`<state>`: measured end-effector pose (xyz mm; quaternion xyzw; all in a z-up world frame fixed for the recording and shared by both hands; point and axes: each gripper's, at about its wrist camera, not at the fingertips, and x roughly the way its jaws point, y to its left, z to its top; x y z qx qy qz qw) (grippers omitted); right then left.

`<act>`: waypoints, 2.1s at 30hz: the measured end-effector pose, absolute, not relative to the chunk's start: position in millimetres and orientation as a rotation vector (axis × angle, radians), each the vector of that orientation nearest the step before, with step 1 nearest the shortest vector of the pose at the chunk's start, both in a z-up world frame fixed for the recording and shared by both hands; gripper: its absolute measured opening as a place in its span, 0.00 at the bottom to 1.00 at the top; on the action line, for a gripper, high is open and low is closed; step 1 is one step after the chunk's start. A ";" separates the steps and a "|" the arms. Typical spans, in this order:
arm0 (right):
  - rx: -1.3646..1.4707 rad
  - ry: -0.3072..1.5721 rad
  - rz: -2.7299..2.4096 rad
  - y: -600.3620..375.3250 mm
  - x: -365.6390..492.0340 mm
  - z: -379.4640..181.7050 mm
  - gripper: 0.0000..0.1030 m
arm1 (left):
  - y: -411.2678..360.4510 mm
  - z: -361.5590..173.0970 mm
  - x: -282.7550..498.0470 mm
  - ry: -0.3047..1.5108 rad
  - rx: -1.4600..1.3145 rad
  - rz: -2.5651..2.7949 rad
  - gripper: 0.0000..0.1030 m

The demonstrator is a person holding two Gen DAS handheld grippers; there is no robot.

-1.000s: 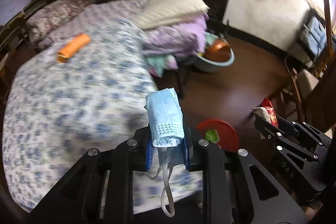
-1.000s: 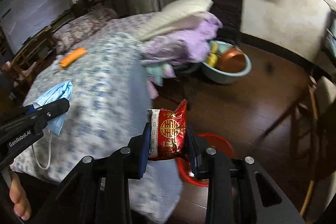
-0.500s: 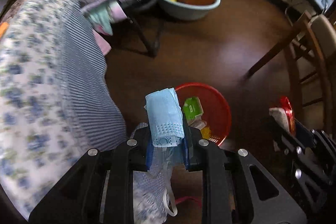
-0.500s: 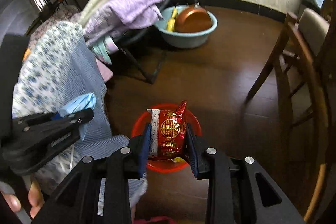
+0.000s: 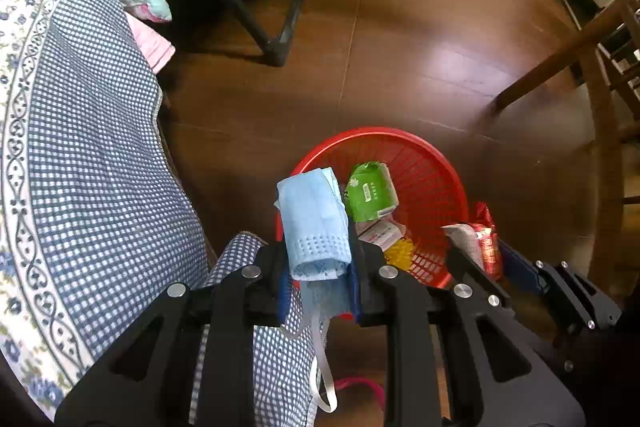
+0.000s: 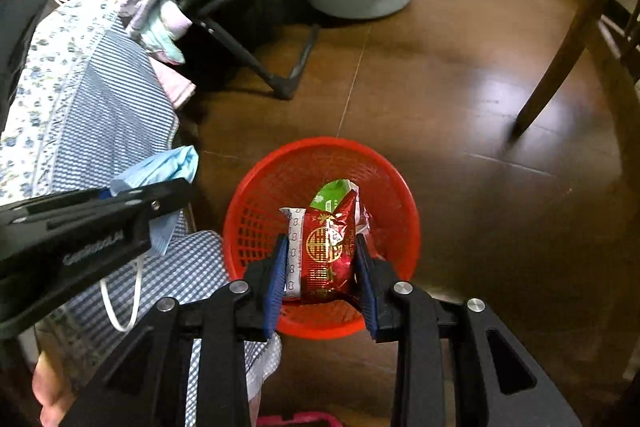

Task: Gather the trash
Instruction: 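Open the right tool and the left tool over the wastebasket, then move both tools back above the bed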

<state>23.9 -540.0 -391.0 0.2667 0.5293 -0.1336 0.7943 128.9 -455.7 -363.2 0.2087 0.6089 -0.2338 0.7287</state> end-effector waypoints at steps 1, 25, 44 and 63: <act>0.578 1.128 -0.281 -539.9 23.0 -393.4 0.33 | -456.5 -365.9 130.9 1.347 0.464 -0.514 0.23; 0.550 1.297 -0.318 -541.2 -24.7 -415.0 0.59 | -470.9 -378.6 133.9 1.393 0.441 -0.598 0.82; 0.493 1.248 -0.284 -528.7 -24.5 -363.4 0.72 | -438.7 -236.9 103.7 1.173 0.257 -0.773 0.83; 0.243 1.049 -0.167 -421.4 19.3 -189.9 0.86 | -116.8 -47.3 164.1 0.732 0.096 -0.190 0.93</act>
